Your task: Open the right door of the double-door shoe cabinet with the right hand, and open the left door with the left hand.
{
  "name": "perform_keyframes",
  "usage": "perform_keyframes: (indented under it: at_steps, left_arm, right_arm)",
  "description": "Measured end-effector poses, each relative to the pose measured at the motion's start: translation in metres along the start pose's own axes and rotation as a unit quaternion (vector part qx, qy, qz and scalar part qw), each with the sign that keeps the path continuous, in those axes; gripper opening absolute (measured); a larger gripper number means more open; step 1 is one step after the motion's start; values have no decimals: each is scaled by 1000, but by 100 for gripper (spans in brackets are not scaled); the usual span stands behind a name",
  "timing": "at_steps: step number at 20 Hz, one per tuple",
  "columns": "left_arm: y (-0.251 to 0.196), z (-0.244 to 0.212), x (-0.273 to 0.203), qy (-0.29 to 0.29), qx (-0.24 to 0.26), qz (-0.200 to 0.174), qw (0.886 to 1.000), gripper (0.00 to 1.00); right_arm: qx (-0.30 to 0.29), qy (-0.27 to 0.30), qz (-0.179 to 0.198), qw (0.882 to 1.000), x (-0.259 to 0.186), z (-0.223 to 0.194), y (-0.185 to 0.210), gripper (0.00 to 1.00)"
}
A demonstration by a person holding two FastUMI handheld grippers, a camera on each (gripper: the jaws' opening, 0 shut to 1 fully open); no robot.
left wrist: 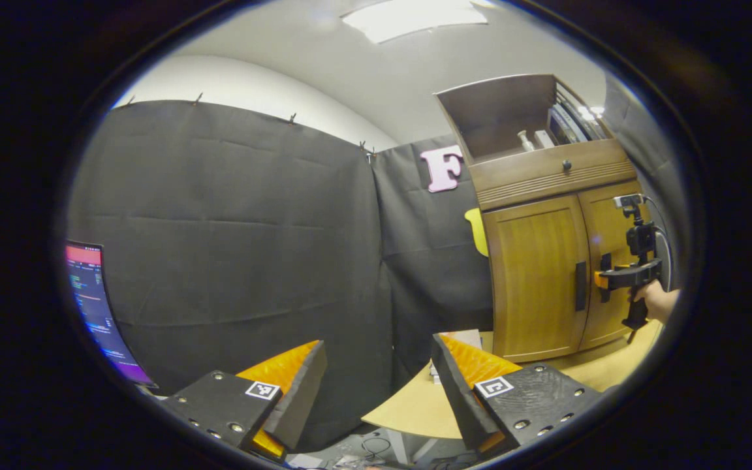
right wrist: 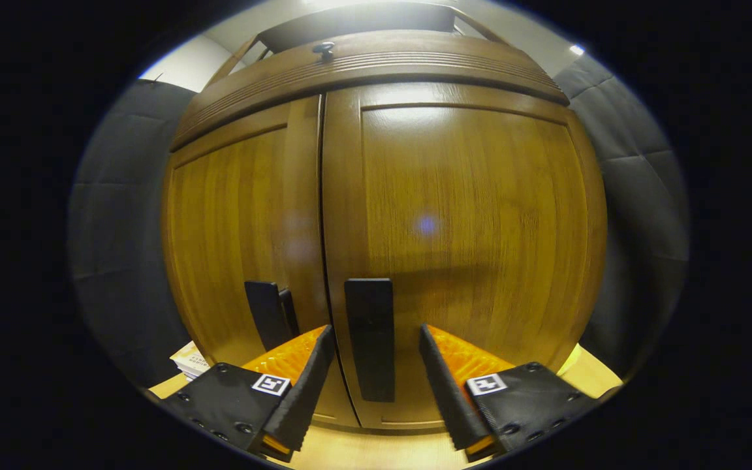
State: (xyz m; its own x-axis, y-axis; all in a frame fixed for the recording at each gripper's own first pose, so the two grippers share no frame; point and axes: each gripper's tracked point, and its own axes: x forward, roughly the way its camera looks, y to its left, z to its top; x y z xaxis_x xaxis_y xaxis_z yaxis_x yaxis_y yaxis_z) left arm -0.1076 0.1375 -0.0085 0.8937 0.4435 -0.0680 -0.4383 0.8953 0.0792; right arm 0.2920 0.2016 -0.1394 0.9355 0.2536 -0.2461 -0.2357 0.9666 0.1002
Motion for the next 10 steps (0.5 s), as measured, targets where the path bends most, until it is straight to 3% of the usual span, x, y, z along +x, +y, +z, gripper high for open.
perform_keyframes:
  at_steps: [3, 4, 5, 10]
  left_arm:
    - [2, 1, -1, 0, 0, 1, 1000, 94]
    - [3, -1, -1, 0, 0, 0, 1000, 94]
    - [3, 1, 0, -1, -1, -1, 1000, 94]
    - [-3, 1, 0, -5, -5, -14, 1000, 95]
  right_arm:
    - [3, 7, 1, 1000, 8, -3, 0, 50]
    - [7, 7, 6, 1000, 13, -3, 3, 57]
    - [8, 9, 3, 1000, 13, -5, 4, 37]
    - [-4, 13, 5, 1000, 5, -5, 3, 19]
